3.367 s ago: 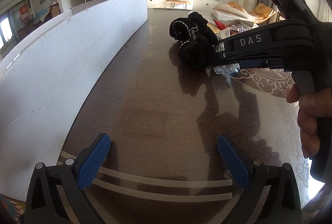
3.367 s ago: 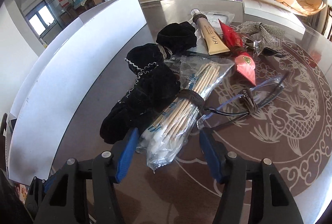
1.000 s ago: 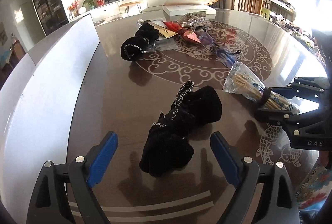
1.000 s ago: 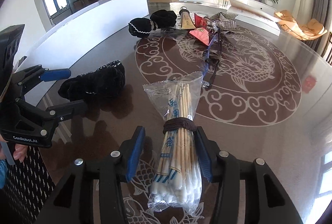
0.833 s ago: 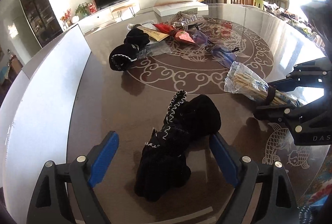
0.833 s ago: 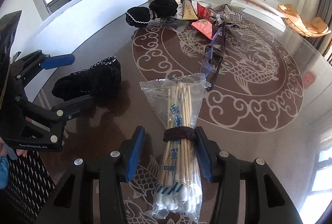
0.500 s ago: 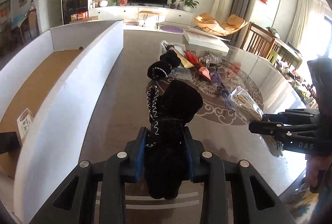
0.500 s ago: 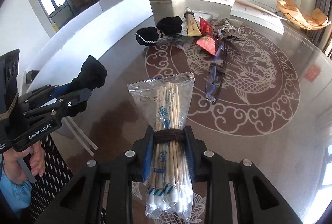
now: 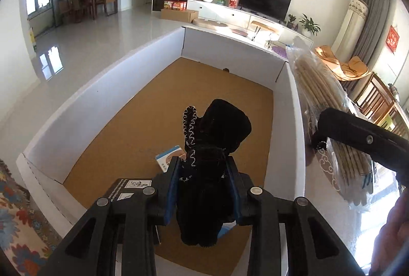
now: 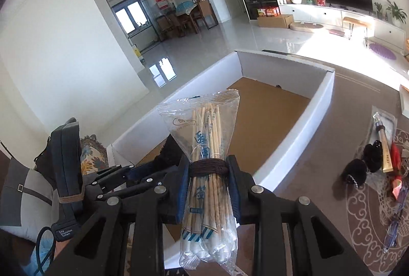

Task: Organize objects
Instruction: 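Lower the pouch and swab bag into the white bin and open both grippers, then move both empty grippers back over the table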

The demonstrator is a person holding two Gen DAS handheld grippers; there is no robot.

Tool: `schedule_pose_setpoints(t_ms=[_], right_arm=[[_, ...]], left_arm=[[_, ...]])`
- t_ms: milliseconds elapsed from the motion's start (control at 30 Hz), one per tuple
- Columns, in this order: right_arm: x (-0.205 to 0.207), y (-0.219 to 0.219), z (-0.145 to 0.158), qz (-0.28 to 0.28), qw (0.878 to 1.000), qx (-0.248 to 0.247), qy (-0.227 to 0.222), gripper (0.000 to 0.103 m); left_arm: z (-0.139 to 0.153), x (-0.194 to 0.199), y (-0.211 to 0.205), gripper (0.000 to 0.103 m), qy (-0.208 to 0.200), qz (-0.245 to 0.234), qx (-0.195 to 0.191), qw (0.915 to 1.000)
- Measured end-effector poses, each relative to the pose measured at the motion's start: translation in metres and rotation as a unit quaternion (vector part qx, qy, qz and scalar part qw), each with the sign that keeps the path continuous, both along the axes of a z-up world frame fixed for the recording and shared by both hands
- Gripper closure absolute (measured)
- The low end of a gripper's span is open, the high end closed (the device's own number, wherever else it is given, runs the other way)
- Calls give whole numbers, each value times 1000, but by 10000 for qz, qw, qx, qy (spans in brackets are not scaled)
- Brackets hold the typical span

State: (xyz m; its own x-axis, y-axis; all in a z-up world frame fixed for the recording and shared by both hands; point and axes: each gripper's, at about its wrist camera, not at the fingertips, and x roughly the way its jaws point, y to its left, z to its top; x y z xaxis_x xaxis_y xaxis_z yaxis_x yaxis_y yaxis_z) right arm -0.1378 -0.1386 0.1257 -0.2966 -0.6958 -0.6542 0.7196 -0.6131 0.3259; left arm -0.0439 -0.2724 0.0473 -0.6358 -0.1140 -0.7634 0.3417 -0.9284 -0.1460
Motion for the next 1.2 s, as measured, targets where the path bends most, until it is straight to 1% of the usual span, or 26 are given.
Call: schedule_pose_setpoints(t_ms=[33,67,100,133,167,200,233,267,300,333,367,400,467,500,600,633,700,733,833,900,967,1067,1133,1167,1200], right_arm=[[-2,-14,-6,14,10000,53,20,73],[-4,-27,-13,21,9998,189,21,69],[-6,-36,-19,-18,9993,367,7,63],[-6,-40,-24,-72,9990,447,3,47],[-6,-39,-25,-120,9991,412,7,42],[-4,-33,-26,-155,9994,325,5,42],[-3,-25,-26,-185,9995,242,13,39],[-1,-15,-26,-244,9995,191,65,32],[1,-1,-28,-317,9992,173,161,28],[4,13,-29,-379,9987,174,278,22],[8,29,-31,-438,9981,189,401,17],[13,47,-35,-512,9970,233,523,16],[20,86,-46,-717,9939,368,748,11],[24,109,-53,-858,9917,460,839,10],[34,182,-79,-1407,9822,832,927,10],[36,207,-88,-1626,9776,974,920,10],[40,256,-101,-2046,9675,1220,848,10],[41,276,-108,-2228,9621,1354,793,10],[41,330,-124,-2632,9468,1718,694,10],[36,358,-132,-2820,9388,1882,610,10],[32,372,-136,-2891,9361,1933,518,10],[28,377,-142,-2913,9335,2038,460,10],[25,378,-148,-2916,9345,2021,283,10],[24,378,-147,-2949,9344,1977,293,9],[24,377,-148,-2982,9327,2007,295,9]], left_arm=[[-4,-2,-5,61,-96,62,9,9999],[-8,-5,-8,43,-189,133,-10,9997],[-11,-6,-9,30,-246,231,-77,9994],[-11,-4,-10,10,-217,331,-179,9991],[-10,1,-10,5,-118,390,-273,9988],[-8,5,-8,5,-26,406,-316,9987],[-8,10,-7,5,36,410,-308,9987],[-7,13,-6,5,86,424,-281,9987],[-6,16,-1,5,152,430,-249,9986],[-4,22,5,5,239,406,-210,9987],[-1,26,14,5,342,329,-166,9987],[3,32,26,5,440,208,-120,9987],[13,39,61,5,643,-213,-7,9977],[17,44,82,5,743,-480,42,9961],[21,49,155,4,880,-1412,139,9860],[18,48,178,1,826,-1717,153,9816],[0,40,218,0,631,-2221,174,9728],[-13,34,234,0,490,-2352,109,9706],[-56,8,269,0,-81,-2371,-181,9713],[-77,-8,280,0,-315,-2323,-310,9716],[-90,-21,287,0,-425,-2300,-472,9711],[-97,-40,293,0,-442,-2177,-877,9711],[-99,-54,296,0,-463,-2157,-1094,9692],[-101,-61,297,0,-530,-2199,-1160,9671],[-101,-66,295,0,-448,-2242,-1079,9675]])
